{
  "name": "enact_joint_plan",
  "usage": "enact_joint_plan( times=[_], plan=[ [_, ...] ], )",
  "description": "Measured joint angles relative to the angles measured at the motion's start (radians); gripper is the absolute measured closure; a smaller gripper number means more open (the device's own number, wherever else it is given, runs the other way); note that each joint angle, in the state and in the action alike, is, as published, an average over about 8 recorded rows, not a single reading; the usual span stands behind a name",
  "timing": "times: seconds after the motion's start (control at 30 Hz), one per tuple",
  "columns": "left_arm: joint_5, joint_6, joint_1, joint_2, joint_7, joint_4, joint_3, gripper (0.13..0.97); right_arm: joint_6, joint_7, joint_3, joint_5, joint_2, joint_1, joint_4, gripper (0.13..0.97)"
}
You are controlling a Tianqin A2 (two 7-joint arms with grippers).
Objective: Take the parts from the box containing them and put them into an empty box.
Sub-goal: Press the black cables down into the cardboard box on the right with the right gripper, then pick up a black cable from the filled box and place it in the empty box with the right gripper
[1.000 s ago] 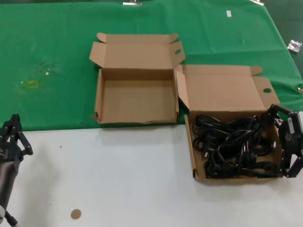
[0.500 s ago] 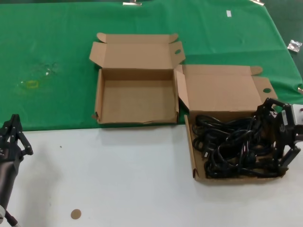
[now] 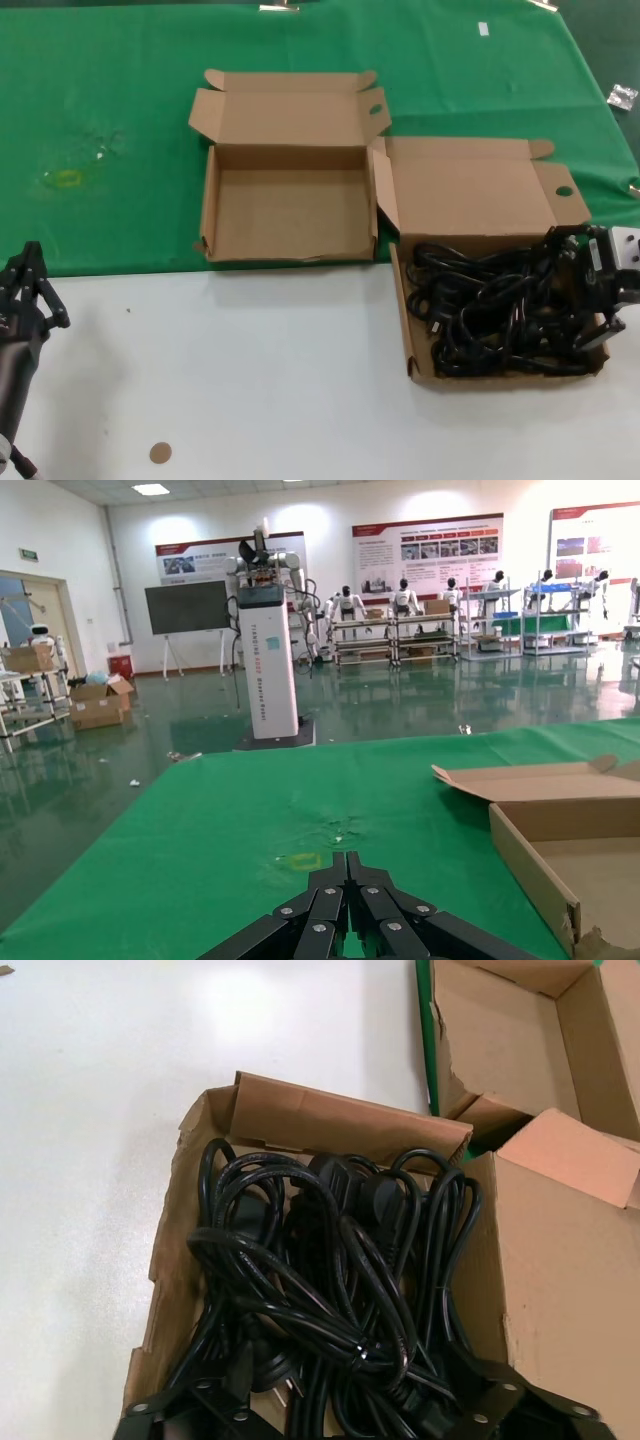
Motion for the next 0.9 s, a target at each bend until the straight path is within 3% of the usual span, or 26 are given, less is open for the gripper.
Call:
enact_joint_plan(
  times=[0.1, 0.67, 0.9],
  plan=[
    [0.000, 0.000, 0.000, 0.000, 0.000, 0.000, 0.000, 0.945, -0.001, -0.005, -0.001, -0.001, -0.004, 0.001, -0.010, 0.333],
    [0.000, 0.000, 0.000, 0.000, 0.000, 0.000, 0.000, 0.945, -0.005, -0.013, -0.003, -0.004, -0.012, 0.001, -0.028, 0.743],
    [0.000, 0.000, 0.000, 0.000, 0.000, 0.000, 0.000, 0.945, -0.014, 0.000, 0.002, -0.001, -0.002, 0.001, -0.015, 0.779]
  ],
)
